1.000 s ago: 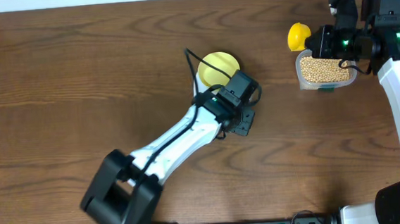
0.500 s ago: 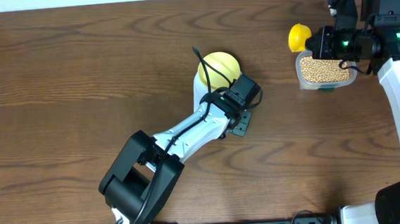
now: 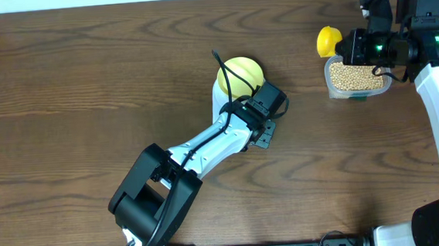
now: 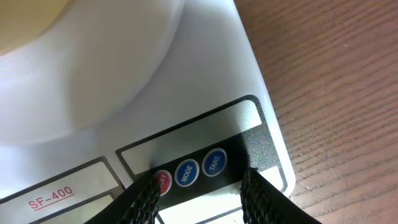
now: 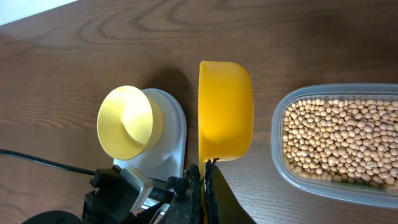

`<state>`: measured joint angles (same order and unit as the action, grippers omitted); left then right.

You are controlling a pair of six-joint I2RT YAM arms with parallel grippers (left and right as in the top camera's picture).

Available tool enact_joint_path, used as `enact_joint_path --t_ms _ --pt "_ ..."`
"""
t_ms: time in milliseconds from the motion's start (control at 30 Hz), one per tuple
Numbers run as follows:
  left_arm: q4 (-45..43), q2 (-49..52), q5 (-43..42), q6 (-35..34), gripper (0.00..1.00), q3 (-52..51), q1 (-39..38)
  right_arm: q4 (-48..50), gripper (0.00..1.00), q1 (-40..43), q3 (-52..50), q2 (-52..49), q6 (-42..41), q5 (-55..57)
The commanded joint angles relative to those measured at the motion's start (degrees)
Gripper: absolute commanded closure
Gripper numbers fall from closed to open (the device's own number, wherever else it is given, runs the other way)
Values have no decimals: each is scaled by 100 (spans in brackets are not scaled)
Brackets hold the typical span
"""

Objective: Scoop item into bowl and weigh 50g on scale

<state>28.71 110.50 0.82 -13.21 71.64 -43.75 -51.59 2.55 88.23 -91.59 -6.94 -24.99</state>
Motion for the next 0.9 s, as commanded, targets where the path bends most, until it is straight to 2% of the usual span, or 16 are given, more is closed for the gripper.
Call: enact_joint_path --t_ms 0,200,867 --pt "39 33 83 118 55 -28 -50 -7 99 24 92 17 85 7" --pt "55 33 -155 356 55 -28 -70 -9 99 24 92 17 85 4" --pt "2 76 -118 356 54 -55 -63 -31 99 -2 92 17 107 2"
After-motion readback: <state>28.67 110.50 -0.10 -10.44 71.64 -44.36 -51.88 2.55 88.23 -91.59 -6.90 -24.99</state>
